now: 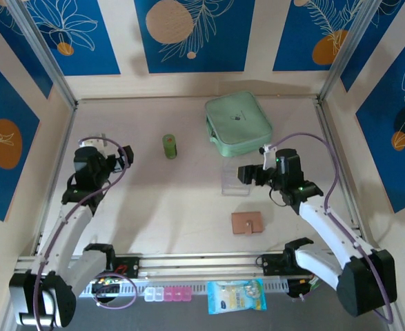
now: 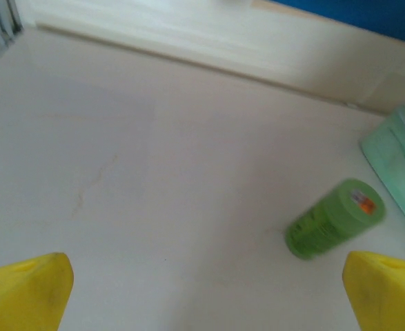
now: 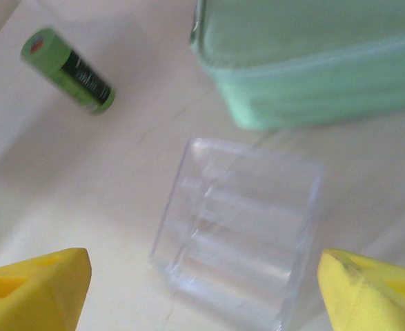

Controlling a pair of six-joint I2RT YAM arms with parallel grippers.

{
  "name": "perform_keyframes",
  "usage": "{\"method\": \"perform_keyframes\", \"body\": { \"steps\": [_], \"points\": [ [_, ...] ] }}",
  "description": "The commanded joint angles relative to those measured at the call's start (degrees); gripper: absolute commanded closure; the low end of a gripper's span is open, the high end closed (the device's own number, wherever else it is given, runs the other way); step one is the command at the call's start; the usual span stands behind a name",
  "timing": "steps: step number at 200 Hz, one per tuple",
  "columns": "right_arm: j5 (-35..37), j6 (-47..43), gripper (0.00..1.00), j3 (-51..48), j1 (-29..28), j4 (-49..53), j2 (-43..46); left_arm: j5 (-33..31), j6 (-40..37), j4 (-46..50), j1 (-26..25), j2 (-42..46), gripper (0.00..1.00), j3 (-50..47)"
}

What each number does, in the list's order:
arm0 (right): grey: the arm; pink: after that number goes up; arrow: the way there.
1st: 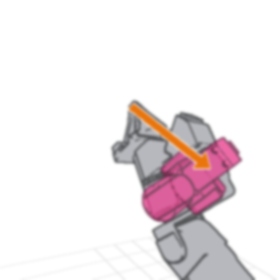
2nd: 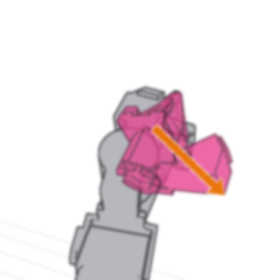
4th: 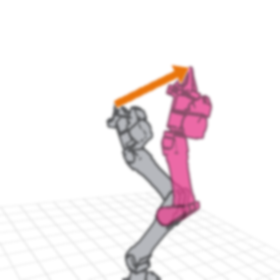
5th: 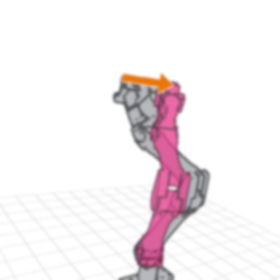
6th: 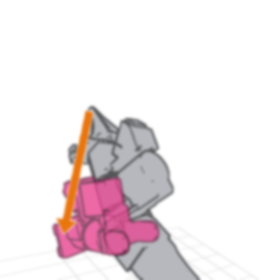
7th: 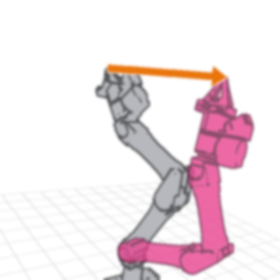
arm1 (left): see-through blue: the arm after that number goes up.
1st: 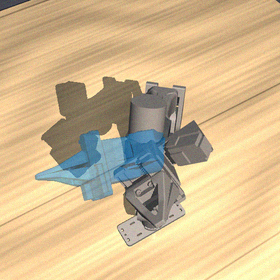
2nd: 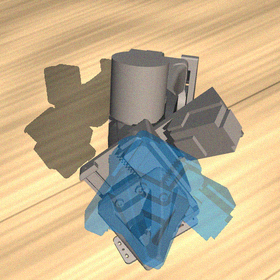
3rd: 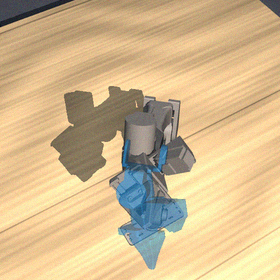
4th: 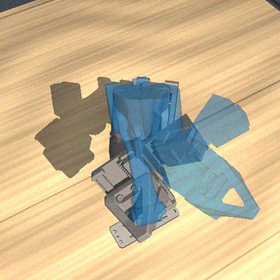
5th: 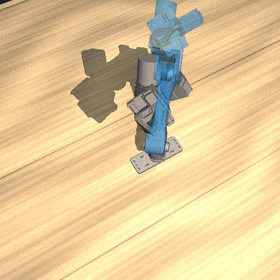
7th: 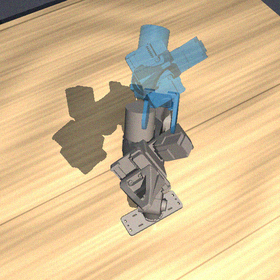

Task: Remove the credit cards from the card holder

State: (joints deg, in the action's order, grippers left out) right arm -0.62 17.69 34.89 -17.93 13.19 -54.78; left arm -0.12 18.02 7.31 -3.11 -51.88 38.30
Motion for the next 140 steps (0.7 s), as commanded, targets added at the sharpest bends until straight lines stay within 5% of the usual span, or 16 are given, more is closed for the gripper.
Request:
{"method": "perform_keyframes", "body": {
  "steps": [1, 37, 84, 140],
  "points": [
    [2.6, 12.2, 0.16, 2.8, -4.3, 14.6, 2.6, 8.6, 0.8, 15.9, 0.2, 1.7, 0.0, 5.3],
    [-5.2, 30.1, 0.15, 3.5, -5.0, 21.5, 5.0, 10.1, -1.9, 20.0, 0.2, 2.9, 0.0, 5.1],
    [-2.4, 57.1, 0.18, -1.1, -6.7, 23.4, 16.5, 11.5, -0.6, 21.0, 0.2, 1.9, 0.0, 5.2],
    [4.1, 49.4, 0.18, 5.3, -6.9, 35.9, 13.9, 7.6, -2.2, 22.0, 0.2, 1.7, 0.0, 5.3]
  ]
}}
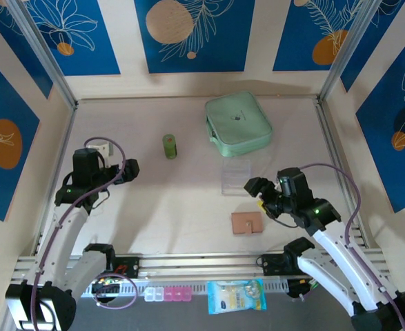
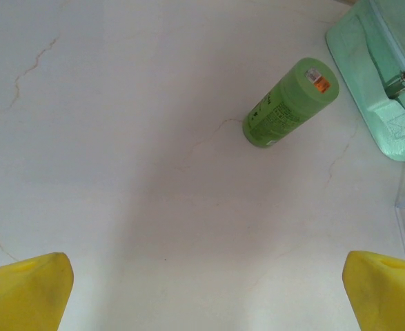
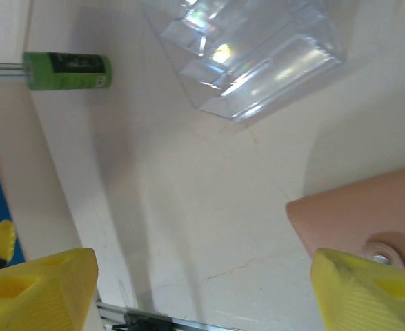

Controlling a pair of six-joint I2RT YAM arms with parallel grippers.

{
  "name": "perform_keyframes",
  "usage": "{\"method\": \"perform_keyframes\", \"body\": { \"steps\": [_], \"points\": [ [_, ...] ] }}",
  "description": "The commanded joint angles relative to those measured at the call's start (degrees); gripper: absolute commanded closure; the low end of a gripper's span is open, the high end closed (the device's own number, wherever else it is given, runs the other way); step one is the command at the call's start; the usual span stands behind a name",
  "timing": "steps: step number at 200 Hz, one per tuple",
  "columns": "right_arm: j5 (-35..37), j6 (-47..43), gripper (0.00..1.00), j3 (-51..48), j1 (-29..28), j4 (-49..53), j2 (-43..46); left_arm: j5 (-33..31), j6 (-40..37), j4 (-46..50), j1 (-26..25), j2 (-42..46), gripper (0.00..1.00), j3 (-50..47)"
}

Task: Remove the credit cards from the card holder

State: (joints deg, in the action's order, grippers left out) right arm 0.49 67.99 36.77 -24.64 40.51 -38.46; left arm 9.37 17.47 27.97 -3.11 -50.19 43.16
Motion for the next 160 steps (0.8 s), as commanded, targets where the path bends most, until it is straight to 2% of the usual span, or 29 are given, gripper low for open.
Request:
{"method": "perform_keyframes", "body": {
  "steps": [1, 40, 80, 106, 160],
  "points": [
    [2.9, -0.9, 0.18, 3.4, -0.2, 8.8, -2.5, -1.9, -1.7, 1.4, 0.2, 0.0, 0.0, 0.4],
    [2.3, 4.6, 0.11, 0.2, -1.0, 12.3, -5.8, -1.6, -1.4, 1.7, 0.2, -0.7, 0.0, 0.5],
    [3.1, 21.6, 0.05, -4.0, -4.7, 12.4, -6.7, -2.0, -1.5, 1.9, 0.2, -1.3, 0.0, 0.6],
    [6.3, 32.9, 0.03, -5.0, -8.1, 11.2, -7.6, -2.1, -1.4, 2.2, 0.2, -1.6, 0.0, 0.9],
    [7.4, 46.4, 0.01, -3.9, -8.1, 10.7, -14.7, -2.2, -1.2, 1.8, 0.3, -1.2, 0.0, 0.5]
  ]
}}
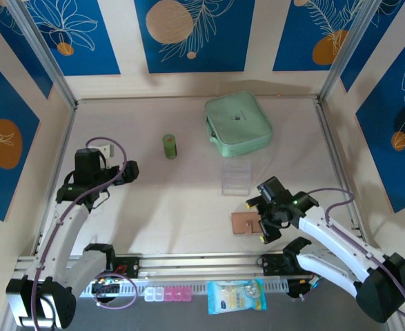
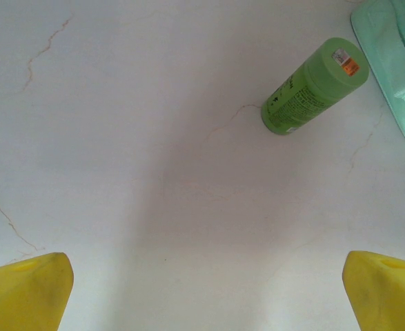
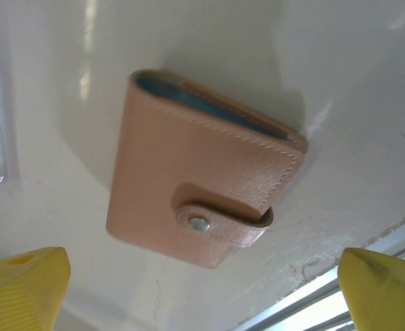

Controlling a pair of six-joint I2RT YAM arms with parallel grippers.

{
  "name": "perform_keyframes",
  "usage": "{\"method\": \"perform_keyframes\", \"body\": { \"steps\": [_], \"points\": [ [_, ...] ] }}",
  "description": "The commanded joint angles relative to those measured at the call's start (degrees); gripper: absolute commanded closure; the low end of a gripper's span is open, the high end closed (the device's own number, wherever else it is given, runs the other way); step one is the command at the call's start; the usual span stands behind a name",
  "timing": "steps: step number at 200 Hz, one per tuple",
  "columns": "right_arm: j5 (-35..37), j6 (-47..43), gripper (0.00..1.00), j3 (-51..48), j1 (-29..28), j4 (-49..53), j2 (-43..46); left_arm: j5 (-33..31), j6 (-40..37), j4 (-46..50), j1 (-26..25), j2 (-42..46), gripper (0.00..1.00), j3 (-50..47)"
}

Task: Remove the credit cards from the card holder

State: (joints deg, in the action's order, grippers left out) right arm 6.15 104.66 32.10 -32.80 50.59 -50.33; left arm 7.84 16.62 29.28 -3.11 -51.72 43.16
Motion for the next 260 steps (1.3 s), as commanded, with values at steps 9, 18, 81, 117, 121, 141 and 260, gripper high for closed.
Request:
{"method": "perform_keyframes", "body": {
  "steps": [9, 18, 81, 117, 121, 141, 260],
  "points": [
    [1.4, 10.8, 0.01, 1.0, 0.3, 0.2, -4.4, -0.7, -0.4, 0.5, 0.2, 0.1, 0.0, 0.5],
    [0.9, 11.3, 0.01, 1.0, 0.5, -1.2, -5.8, -0.7, -0.4, 0.5, 0.2, 0.1, 0.0, 0.5],
    [-2.5, 10.8, 0.0, -1.3, 5.1, -9.6, -12.6, -0.2, -0.3, 0.4, 0.2, 0.0, 0.0, 0.5],
    [-3.5, 9.3, 0.02, -1.7, 6.7, -11.6, -15.9, -0.4, -0.3, 0.5, 0.2, 0.0, 0.0, 0.5],
    [-3.6, 9.2, 0.03, -1.8, 6.7, -11.8, -16.2, -0.4, -0.3, 0.5, 0.3, -0.1, 0.0, 0.4],
    [-4.2, 8.8, 0.04, -2.8, 6.7, -13.2, -17.5, -0.5, -0.3, 0.5, 0.3, -0.1, 0.0, 0.4],
    [1.1, 7.4, 0.21, -2.8, 0.9, -9.5, -15.3, -0.1, -0.3, 0.6, 0.2, -1.4, 0.0, 0.5]
  ]
}}
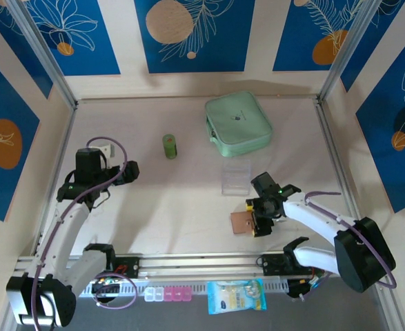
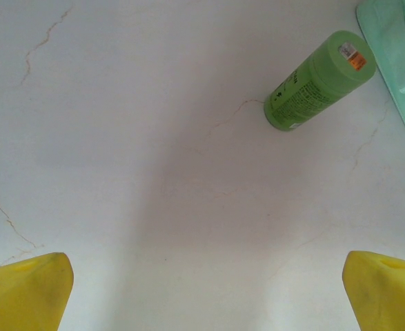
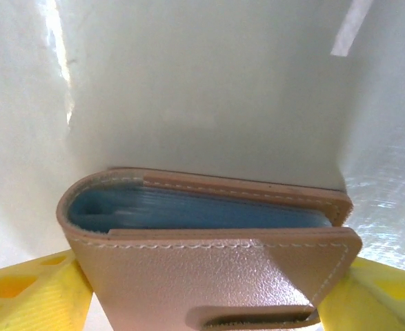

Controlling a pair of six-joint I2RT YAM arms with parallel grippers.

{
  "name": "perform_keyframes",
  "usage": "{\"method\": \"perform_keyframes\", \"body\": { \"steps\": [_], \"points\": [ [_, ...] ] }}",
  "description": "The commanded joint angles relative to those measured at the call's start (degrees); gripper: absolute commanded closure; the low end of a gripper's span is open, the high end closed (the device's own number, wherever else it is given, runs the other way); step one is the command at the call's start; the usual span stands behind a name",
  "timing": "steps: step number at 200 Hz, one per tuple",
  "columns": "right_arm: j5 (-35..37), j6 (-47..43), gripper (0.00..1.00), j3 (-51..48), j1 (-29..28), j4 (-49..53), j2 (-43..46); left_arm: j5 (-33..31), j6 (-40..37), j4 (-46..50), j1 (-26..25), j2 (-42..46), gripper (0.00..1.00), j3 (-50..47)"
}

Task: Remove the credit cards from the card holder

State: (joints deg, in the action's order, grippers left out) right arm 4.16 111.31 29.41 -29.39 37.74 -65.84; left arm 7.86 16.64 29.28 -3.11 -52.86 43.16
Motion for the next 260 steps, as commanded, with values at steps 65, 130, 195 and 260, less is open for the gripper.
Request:
{"method": "perform_keyframes", "body": {
  "steps": [65, 130, 195, 260],
  "points": [
    [5.8, 1.2, 0.24, 8.1, -11.9, 3.5, -7.4, -0.2, -0.3, 0.9, 0.3, -0.9, 0.0, 0.6],
    [9.4, -8.9, 0.26, 26.9, -23.0, 6.1, -23.4, -0.3, -0.3, 1.3, 0.3, -1.2, 0.0, 0.7],
    [8.4, -38.3, 0.28, 40.8, -25.1, 7.7, -35.0, 1.6, -0.5, 1.5, 0.2, -1.7, 0.0, 0.9],
    [3.2, -55.1, 0.32, 48.1, -25.0, 10.4, -42.0, 6.0, 1.7, 2.8, 0.1, -4.5, 0.0, 1.7]
  ]
}}
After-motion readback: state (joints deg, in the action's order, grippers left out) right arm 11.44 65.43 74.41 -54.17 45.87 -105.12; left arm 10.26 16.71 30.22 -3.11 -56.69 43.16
